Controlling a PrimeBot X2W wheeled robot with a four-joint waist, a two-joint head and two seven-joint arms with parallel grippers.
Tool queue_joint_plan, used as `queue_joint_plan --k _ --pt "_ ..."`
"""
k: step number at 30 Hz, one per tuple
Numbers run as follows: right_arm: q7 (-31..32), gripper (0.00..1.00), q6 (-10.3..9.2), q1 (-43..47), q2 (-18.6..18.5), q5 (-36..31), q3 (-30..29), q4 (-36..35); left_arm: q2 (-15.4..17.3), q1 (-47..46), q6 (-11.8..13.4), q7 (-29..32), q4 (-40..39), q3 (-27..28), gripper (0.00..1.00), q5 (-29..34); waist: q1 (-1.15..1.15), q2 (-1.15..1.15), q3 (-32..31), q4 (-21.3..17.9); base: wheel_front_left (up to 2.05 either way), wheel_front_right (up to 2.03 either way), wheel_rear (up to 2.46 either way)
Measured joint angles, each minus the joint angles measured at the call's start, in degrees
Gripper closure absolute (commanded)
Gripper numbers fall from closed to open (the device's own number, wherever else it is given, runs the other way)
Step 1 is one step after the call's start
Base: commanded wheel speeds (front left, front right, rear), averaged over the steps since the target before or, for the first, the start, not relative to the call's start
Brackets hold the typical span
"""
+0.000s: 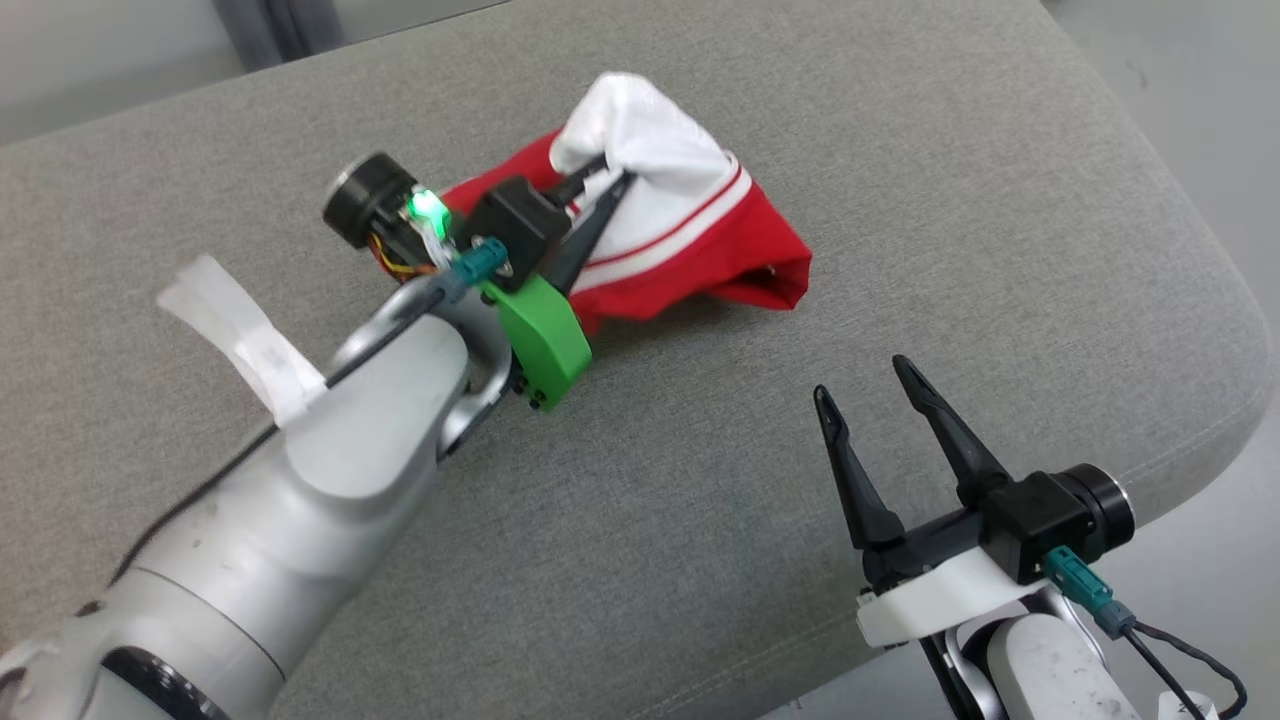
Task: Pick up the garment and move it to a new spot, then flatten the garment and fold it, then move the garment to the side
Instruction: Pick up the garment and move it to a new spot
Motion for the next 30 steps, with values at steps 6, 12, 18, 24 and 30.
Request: queue_joint_plan --k 6,12,18,24,30 --pt "0.0 0.00 0.00 -0.6 0.0 -1.2 -0.9 0.2 -4.9 9.4 -0.5 -0.5 0.9 2.8 0.00 0.9 0.00 0.00 1.5 2.2 0.00 0.00 0.00" --pt "0.0 0.00 0.00 0.4 0.0 -1.9 -0.5 0.9 -6.4 18.3 -0.5 -0.5 -3.6 9.7 0.00 4.1 0.00 0.00 -0.6 4.7 0.00 0.00 0.00" --pt "0.0 0.00 0.00 2.8 0.1 -2.1 -0.6 1.4 -6.6 28.5 1.7 -0.6 -11.8 18.3 0.00 8.3 0.00 0.00 -4.3 8.6 0.00 0.00 0.00" --pt "0.0 0.00 0.00 4.4 0.1 -1.7 -1.3 1.2 -6.1 40.5 5.7 -0.6 -20.6 30.5 0.00 11.2 0.00 0.00 -8.3 13.2 0.00 0.00 0.00" --pt "0.0 0.00 0.00 5.1 0.1 -1.0 -2.5 0.6 -7.1 52.2 5.4 -0.6 -28.7 42.3 0.00 14.5 0.00 0.00 -12.2 17.3 0.00 0.00 0.00"
